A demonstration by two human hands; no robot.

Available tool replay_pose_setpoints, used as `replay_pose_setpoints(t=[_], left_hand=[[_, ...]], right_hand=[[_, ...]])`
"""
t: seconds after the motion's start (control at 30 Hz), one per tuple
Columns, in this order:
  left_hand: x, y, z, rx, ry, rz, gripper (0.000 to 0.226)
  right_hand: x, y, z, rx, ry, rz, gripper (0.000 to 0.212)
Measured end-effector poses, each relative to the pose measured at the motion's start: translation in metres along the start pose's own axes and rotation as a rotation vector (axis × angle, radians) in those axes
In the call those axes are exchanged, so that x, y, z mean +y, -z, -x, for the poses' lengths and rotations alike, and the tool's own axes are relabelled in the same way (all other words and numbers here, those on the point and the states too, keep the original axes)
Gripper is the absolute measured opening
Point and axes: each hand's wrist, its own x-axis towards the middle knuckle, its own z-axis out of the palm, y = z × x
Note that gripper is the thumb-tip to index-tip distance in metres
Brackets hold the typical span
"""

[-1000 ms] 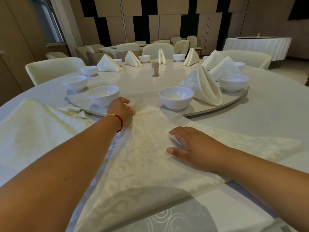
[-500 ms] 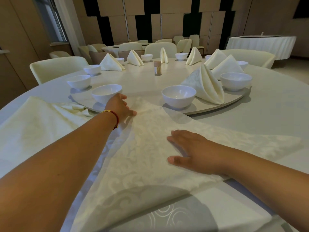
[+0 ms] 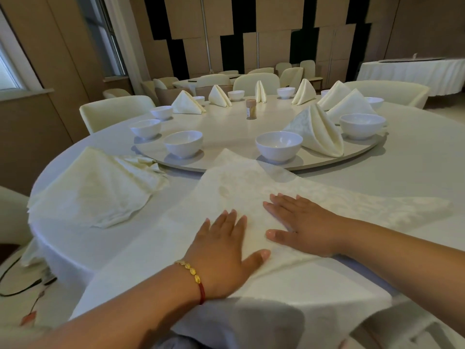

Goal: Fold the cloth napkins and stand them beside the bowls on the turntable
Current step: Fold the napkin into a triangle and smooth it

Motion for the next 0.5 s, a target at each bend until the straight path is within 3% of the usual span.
replay_pose_setpoints(t=[0.3,0.5], left_hand=[[-0.002,-0.006,0.003,0.036,-0.005,-0.028,0.076],[-0.004,-0.007,0.011,0.059,-0.111,-0.009,0.065]], right_hand=[[-0.001,-0.002,0.002,0.019,-0.005,0.016,0.077],[-0.001,-0.003,0.002,0.025,-0.016,0.019,0.075]])
